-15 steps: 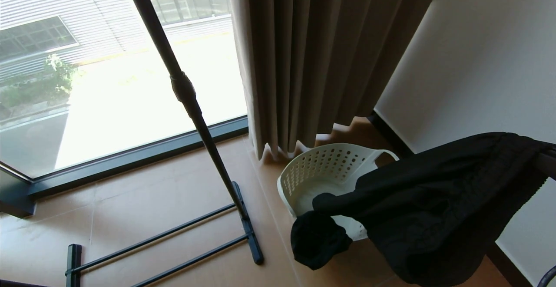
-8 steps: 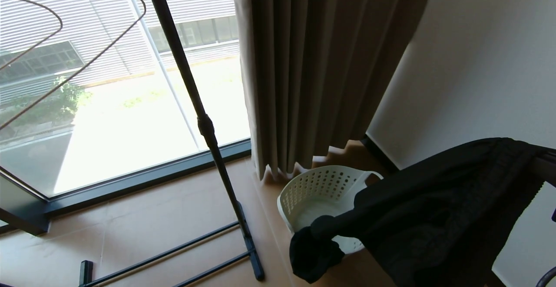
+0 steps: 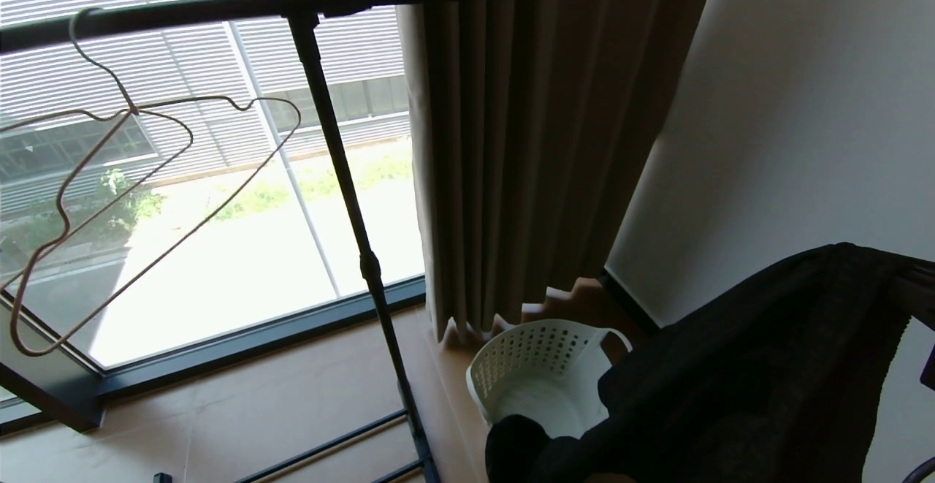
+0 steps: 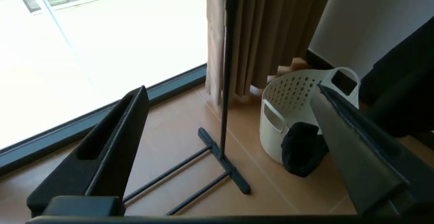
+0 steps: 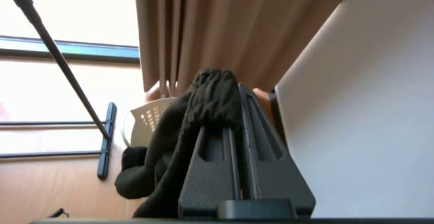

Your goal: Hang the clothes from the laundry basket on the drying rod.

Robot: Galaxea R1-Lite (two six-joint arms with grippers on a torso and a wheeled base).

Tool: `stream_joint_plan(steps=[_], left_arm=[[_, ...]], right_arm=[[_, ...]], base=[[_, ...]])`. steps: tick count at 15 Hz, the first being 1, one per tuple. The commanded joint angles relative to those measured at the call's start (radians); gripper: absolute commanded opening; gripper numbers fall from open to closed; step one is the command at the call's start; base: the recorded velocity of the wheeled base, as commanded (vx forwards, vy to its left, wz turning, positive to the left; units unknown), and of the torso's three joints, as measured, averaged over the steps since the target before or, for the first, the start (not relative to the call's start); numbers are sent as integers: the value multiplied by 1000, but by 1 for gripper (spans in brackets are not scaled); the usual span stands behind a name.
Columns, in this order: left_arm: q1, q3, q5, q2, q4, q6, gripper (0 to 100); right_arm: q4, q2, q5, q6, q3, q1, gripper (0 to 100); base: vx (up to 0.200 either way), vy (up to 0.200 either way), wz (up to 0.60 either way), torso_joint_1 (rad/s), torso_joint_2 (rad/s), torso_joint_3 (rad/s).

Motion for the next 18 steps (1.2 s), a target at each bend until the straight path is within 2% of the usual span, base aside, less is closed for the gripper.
stream_joint_plan(steps=[1, 9, 18], left_arm=[[0, 0, 0, 1, 0, 0, 100], [0, 0, 0, 1, 0, 0, 100], [0, 0, -3, 1, 0, 11, 100]], right_arm=[[1, 0, 0, -10, 8, 1, 0], [-4, 0, 0, -21, 19, 1, 0], [-4, 0, 0, -24, 23, 1, 0]], base=[[0, 0, 0, 212, -569, -144], [0, 0, 0, 39, -91, 131], [0, 0, 0, 0, 0, 0]])
